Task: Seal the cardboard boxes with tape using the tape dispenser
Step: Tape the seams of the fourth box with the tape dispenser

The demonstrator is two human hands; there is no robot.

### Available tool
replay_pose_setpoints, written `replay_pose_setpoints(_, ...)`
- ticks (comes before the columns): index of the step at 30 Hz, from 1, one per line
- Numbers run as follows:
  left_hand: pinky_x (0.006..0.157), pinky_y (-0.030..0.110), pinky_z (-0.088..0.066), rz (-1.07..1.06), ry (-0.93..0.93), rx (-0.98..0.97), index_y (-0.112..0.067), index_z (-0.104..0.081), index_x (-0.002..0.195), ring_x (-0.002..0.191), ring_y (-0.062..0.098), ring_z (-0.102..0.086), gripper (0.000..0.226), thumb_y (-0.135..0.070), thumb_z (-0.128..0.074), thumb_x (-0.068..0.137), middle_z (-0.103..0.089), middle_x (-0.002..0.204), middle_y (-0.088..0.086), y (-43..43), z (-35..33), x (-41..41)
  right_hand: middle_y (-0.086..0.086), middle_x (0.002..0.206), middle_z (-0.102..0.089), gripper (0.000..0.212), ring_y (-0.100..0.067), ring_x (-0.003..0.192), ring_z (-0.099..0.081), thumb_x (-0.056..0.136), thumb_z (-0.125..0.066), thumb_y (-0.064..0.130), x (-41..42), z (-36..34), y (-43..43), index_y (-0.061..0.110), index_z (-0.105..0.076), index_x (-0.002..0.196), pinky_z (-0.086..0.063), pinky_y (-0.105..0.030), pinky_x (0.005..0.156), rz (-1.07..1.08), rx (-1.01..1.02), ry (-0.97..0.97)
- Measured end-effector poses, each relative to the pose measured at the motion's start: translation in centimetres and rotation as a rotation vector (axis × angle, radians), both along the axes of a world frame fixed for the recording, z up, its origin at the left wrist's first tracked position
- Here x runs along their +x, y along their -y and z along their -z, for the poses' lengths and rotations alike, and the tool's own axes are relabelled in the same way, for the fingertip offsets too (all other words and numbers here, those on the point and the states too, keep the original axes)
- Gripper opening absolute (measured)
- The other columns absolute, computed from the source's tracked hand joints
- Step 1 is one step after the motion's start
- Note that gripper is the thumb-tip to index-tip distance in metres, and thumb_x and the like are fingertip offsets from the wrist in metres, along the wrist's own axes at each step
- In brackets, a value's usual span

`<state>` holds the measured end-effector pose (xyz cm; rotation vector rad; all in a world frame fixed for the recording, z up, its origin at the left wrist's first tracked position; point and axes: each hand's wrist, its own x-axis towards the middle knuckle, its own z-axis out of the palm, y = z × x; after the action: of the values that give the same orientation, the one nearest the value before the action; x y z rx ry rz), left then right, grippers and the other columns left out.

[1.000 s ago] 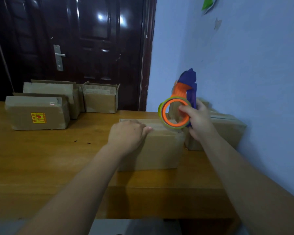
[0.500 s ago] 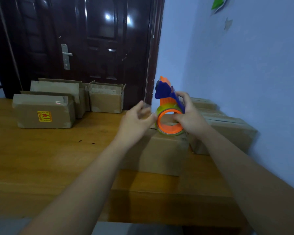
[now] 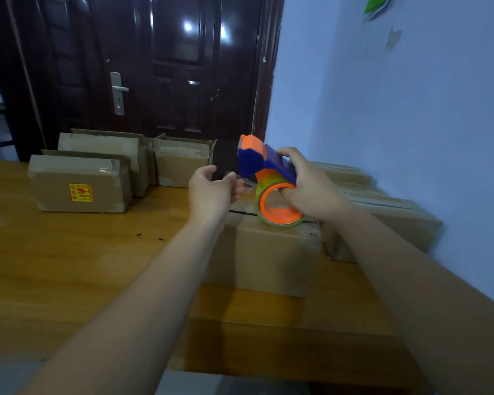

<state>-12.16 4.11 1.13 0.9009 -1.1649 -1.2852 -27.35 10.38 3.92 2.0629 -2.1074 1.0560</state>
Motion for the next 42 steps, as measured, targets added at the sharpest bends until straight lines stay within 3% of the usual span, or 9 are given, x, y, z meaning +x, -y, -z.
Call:
replay_pose_setpoints(6, 0.085, 0.023, -0.043, -0.179, 0.436, -0.174, -0.022, -0.035, 0.143, 0.096, 0.007, -0.058, 0.06, -0.023, -0.063, 0.09, -0.064, 0.108, -0.004, 1.7, 1.2, 2.0, 0.004, 0.109, -0.054, 0.061, -0.01, 0.083, -0.057, 0.086, -0.069, 0.021, 1.3, -0.5, 1.0, 0.03, -0.034, 0.135, -0.045, -0.017, 0.064, -0.056, 0.035, 0.021)
replay_pose_setpoints(8, 0.091, 0.029, -0.044, -0.201, 0.413, -0.127, -0.023, -0.035, 0.144, 0.112, 0.014, -0.056, 0.06, -0.023, -0.063, 0.09, -0.061, 0.123, 0.002, 2.2, 2.0, 2.4, 0.007, 0.11, -0.056, 0.066, -0.01, 0.086, -0.061, 0.084, -0.072, 0.031, 1.3, 0.1, 1.0, 0.032, -0.031, 0.136, -0.049, -0.02, 0.068, -0.076, 0.026, 0.156)
replay_pose_setpoints(13, 0.09, 0.031, -0.049, -0.23, 0.269, -0.05, -0.025, -0.038, 0.142, 0.108, 0.012, -0.057, 0.059, -0.021, -0.064, 0.089, -0.056, 0.13, 0.005, 3.0, 3.4, 2.4, 0.011, 0.112, -0.06, 0.066, -0.004, 0.098, -0.06, 0.086, -0.065, 0.039, 2.1, 2.1, 1.3, 0.033, -0.031, 0.142, -0.045, -0.006, 0.068, -0.127, -0.063, 0.472)
replay_pose_setpoints(16, 0.093, 0.04, -0.051, -0.204, 0.118, 0.07, -0.026, -0.04, 0.14, 0.112, 0.019, -0.058, 0.058, -0.017, -0.065, 0.088, -0.055, 0.131, 0.006, 3.6, 3.6, 2.8, 0.012, 0.134, -0.052, 0.066, -0.005, 0.123, -0.05, 0.089, -0.062, 0.035, 2.8, 2.9, 1.7, 0.033, -0.03, 0.146, -0.045, -0.01, 0.089, -0.188, -0.102, 0.587)
replay_pose_setpoints(20, 0.081, 0.03, -0.054, -0.125, -0.023, 0.179, -0.021, -0.037, 0.141, 0.09, 0.012, -0.067, 0.058, -0.009, -0.061, 0.09, -0.066, 0.111, 0.008, 4.0, 4.1, 3.6, 0.012, 0.148, -0.04, 0.081, -0.01, 0.134, -0.04, 0.077, -0.059, 0.05, 3.2, 3.3, 2.1, 0.036, -0.023, 0.149, -0.039, -0.035, 0.11, -0.24, -0.082, 0.591)
replay_pose_setpoints(23, 0.078, 0.027, -0.053, -0.139, 0.037, 0.162, -0.019, -0.039, 0.141, 0.091, 0.009, -0.062, 0.056, -0.01, -0.061, 0.09, -0.062, 0.12, 0.008, 4.1, 4.4, 3.6, 0.016, 0.149, -0.037, 0.085, -0.007, 0.134, -0.039, 0.076, -0.057, 0.052, 3.0, 3.3, 2.1, 0.037, -0.02, 0.151, -0.037, -0.026, 0.108, -0.25, -0.069, 0.584)
replay_pose_setpoints(27, 0.093, 0.033, -0.046, -0.177, 0.16, 0.122, -0.018, -0.044, 0.139, 0.12, 0.022, -0.052, 0.053, -0.013, -0.063, 0.09, -0.051, 0.136, 0.008, 4.1, 4.7, 3.6, 0.023, 0.141, -0.036, 0.084, 0.0, 0.13, -0.039, 0.078, -0.056, 0.049, 3.1, 3.3, 1.9, 0.036, -0.017, 0.151, -0.04, -0.006, 0.088, -0.263, -0.049, 0.573)
replay_pose_setpoints(36, 0.096, 0.042, -0.049, -0.033, 0.253, 0.19, -0.011, -0.056, 0.128, 0.107, 0.024, -0.059, 0.042, -0.014, -0.067, 0.087, -0.061, 0.121, 0.011, 4.7, 4.9, 4.0, 0.019, 0.144, -0.039, 0.088, -0.005, 0.132, -0.042, 0.076, -0.062, 0.046, 3.1, 3.5, 2.0, 0.039, -0.015, 0.15, -0.039, -0.03, 0.108, -0.292, -0.034, 0.569)
replay_pose_setpoints(42, 0.093, 0.041, -0.051, 0.073, 0.083, 0.458, -0.018, -0.06, 0.122, 0.104, 0.026, -0.061, 0.028, -0.017, -0.047, 0.097, -0.065, 0.111, 0.009, 4.4, 5.5, 3.3, 0.019, 0.143, -0.037, 0.088, -0.003, 0.129, -0.043, 0.075, -0.06, 0.046, 3.4, 3.4, 1.9, 0.04, -0.013, 0.15, -0.043, -0.018, 0.098, -0.285, -0.037, 0.557)
